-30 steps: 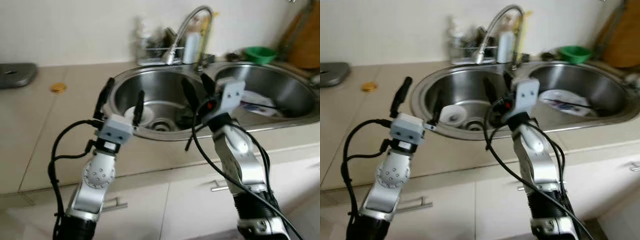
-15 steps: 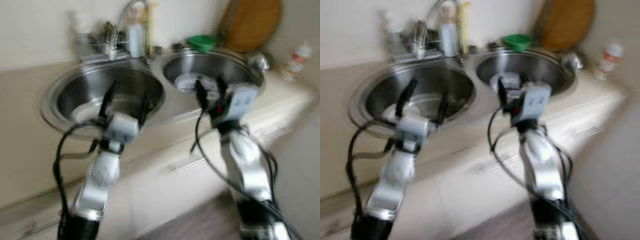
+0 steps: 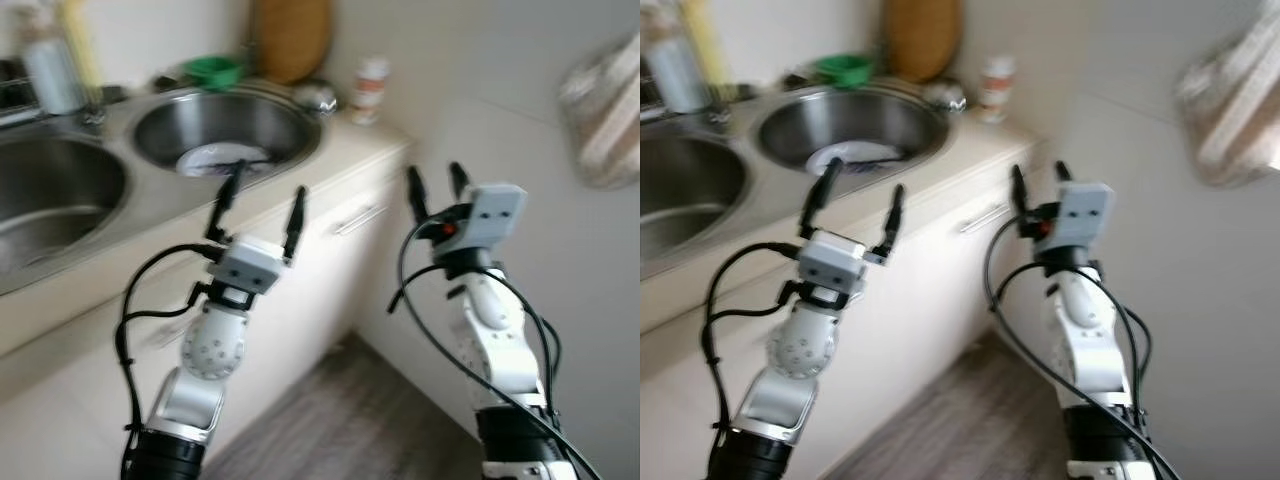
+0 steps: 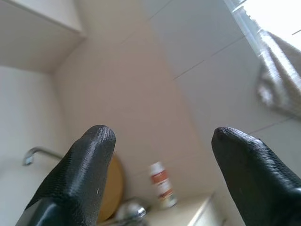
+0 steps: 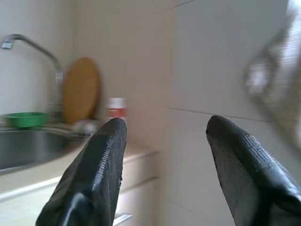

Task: Kitchen organization

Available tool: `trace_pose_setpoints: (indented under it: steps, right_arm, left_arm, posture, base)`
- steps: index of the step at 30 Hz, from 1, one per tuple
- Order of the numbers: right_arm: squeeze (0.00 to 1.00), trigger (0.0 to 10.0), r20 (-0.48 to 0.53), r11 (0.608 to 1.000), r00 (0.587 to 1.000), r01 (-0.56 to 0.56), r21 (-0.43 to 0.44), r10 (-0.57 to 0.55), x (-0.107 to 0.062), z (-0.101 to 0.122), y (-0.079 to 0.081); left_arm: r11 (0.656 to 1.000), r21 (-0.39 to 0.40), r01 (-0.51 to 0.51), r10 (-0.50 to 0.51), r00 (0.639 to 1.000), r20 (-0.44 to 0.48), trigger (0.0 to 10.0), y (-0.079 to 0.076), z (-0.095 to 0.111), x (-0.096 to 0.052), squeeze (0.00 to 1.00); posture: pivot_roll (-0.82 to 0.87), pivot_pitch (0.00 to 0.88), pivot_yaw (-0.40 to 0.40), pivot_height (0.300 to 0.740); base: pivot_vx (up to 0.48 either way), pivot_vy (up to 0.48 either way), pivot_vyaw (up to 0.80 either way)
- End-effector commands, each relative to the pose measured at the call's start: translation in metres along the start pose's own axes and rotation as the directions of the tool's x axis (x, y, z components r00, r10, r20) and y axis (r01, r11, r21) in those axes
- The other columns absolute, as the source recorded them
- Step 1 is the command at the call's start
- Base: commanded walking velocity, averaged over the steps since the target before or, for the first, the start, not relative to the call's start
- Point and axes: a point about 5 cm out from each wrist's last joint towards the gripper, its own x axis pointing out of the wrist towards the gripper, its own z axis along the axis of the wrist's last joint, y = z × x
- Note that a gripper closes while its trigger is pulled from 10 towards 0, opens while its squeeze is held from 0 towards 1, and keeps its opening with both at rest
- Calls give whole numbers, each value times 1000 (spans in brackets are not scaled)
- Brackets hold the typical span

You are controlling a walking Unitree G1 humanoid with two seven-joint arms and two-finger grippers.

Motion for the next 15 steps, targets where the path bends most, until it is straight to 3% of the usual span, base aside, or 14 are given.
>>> trace_pose_setpoints:
  steps: [1, 3, 8, 15]
  right_arm:
    - [0, 10000, -10, 1000, 1000, 3, -11, -3, 0, -1, 3]
    - [0, 10000, -19, 999, 999, 26, -19, -26, -1, -3, 0]
    - [0, 10000, -72, 979, 976, 201, -38, -203, -2, -10, -23]
    - [0, 10000, -112, 947, 940, 317, -61, -322, 0, -16, -46]
  left_arm:
    - [1000, 12, 3, -3, 1000, -4, 10000, 3, -1, 0, 0]
    - [1000, 4, 0, 0, 1000, -8, 10000, 3, -1, -1, 0]
    - [996, -59, -65, 60, 995, -75, 10000, 9, -11, -3, 0]
    - [995, -92, -32, 21, 992, -123, 10000, 1, -19, -8, 0]
  posture:
    - [-14, 0, -27, 740]
    - [-14, 0, -27, 740]
    - [-19, 0, -28, 740]
    - [-21, 0, -28, 740]
  base:
    - [0, -480, -800]
    - [0, -480, -800]
    - [0, 0, -800]
    - [0, 0, -800]
